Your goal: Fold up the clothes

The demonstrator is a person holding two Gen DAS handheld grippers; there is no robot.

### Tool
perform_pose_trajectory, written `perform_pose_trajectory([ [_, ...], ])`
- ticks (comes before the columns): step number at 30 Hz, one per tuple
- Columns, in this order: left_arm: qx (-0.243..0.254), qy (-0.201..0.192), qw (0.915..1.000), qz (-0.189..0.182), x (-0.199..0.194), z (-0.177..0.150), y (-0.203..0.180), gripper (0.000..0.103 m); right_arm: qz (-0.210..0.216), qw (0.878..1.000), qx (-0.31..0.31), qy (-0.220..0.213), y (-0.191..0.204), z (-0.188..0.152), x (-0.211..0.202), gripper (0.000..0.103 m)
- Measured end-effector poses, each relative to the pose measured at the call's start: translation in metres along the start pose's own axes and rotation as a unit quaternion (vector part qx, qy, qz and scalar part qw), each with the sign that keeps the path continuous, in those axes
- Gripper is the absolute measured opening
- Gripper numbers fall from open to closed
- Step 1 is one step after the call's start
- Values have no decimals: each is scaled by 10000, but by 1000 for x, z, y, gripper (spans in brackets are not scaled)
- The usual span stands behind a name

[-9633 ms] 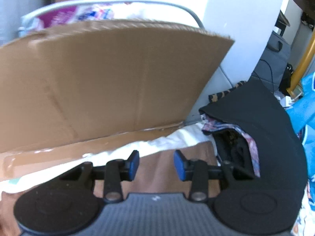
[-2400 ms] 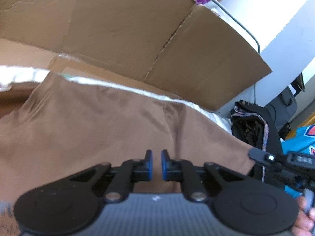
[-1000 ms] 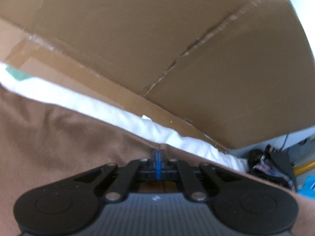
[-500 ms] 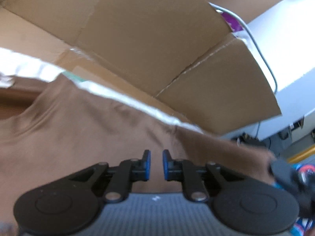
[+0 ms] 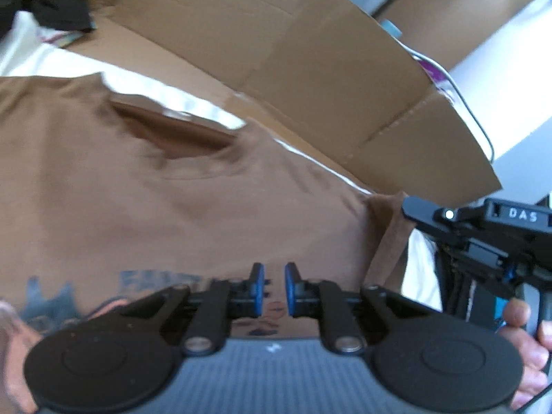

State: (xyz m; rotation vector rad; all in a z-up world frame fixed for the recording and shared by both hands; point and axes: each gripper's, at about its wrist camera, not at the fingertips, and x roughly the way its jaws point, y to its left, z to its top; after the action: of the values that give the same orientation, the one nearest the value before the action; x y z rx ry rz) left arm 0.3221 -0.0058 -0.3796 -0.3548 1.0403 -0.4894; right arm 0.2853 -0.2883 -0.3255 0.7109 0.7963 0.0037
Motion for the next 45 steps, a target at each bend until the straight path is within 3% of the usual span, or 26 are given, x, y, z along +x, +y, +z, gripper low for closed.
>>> perform_pose_trajectory([
  [8,-140,-216,9996,73,-12,-1,20,13,-278,9989,-233,309,7,-19,32,0],
  [24,-314,-211,9993,71,-20,-6,30,13,-788,9921,-795,575,9,-35,87,0],
  [27,-309,-185,9993,98,-17,-7,30,13,-766,9904,-957,640,11,-39,89,4],
  [29,-304,-184,9993,111,-16,-7,30,13,-706,9893,-1037,746,14,-41,89,18],
  [30,-294,-189,9993,109,-15,-8,29,13,-586,9902,-1003,779,14,-40,85,37],
  [31,-294,-194,9993,110,-14,-8,29,13,-512,9909,-1003,742,16,-40,79,41],
  [39,-357,-241,9990,72,-11,-6,19,13,-546,9895,-1177,635,11,-34,15,41],
  [43,-399,-248,9989,17,-9,-8,7,23,-662,9903,-1103,529,-2,-30,-24,41],
  [45,-393,-148,9991,-49,-6,-11,-1,23,-693,9911,-1064,402,-10,-30,-45,41],
])
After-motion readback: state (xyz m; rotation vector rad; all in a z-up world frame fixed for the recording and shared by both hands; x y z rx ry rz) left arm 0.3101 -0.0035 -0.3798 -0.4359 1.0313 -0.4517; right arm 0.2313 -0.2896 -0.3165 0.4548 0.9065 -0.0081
